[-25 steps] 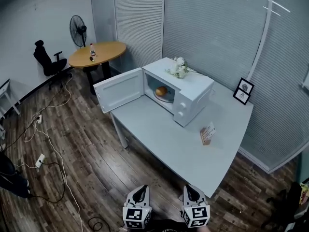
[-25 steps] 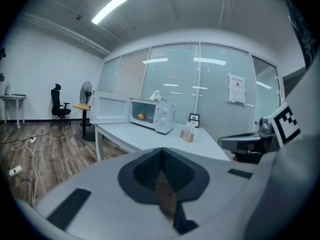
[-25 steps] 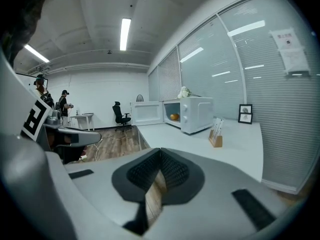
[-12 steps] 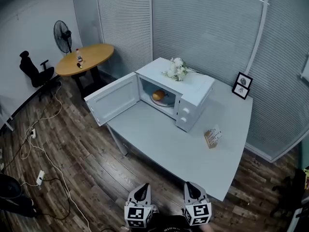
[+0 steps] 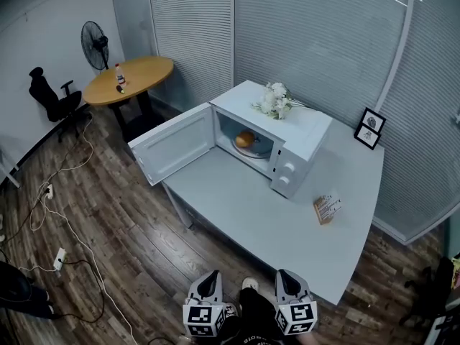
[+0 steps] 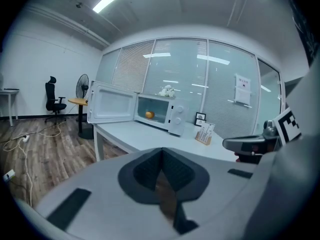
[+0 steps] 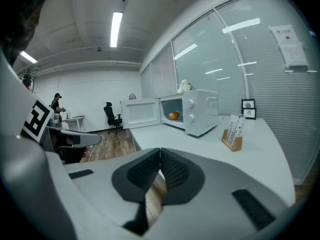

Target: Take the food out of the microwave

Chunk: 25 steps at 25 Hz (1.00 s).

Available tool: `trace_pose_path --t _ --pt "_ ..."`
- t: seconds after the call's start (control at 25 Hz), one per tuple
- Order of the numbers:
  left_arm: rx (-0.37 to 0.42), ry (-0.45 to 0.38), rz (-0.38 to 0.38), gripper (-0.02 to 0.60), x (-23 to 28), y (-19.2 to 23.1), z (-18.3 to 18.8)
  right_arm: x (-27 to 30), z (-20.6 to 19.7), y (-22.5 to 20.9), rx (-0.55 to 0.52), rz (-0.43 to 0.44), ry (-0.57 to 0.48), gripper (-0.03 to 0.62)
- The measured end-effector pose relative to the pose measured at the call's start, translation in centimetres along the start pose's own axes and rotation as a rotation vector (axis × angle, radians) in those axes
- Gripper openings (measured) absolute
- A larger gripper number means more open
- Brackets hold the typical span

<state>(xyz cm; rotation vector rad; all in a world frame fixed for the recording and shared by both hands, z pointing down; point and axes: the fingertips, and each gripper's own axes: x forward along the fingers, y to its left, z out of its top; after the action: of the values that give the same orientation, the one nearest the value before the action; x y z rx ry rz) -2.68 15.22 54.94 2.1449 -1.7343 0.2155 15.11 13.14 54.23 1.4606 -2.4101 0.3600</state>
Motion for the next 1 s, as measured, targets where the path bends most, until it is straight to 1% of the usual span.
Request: trace_pose_path --t 0.2,0.32,0.48,0.8,1.0 --pt "0.021 0.020 0.034 0.008 1.7 1.4 0.3 3.3 1.1 -0.6 0.003 0.026 -0.006 0.005" --pt "0.022 0.023 0.072 0.008 3.3 2.4 1.3 5.7 2.4 -1.8 0.013 0.043 -0.018 0.005" --pt "0.012 0.017 0.102 0.008 5.9 3.4 3.0 8.9 4.3 -3.3 0.011 0.069 -0.028 0.005" --pt "0.017 0.010 0.132 0.008 11.4 4.2 5.9 15.1 7.4 -5.5 -0.019 0.136 -0.019 0.005" --pt "0.027 0.027 0.139 0.008 14.0 4.2 6.6 17.4 8.1 -6.3 0.010 0.166 -0.019 0.005"
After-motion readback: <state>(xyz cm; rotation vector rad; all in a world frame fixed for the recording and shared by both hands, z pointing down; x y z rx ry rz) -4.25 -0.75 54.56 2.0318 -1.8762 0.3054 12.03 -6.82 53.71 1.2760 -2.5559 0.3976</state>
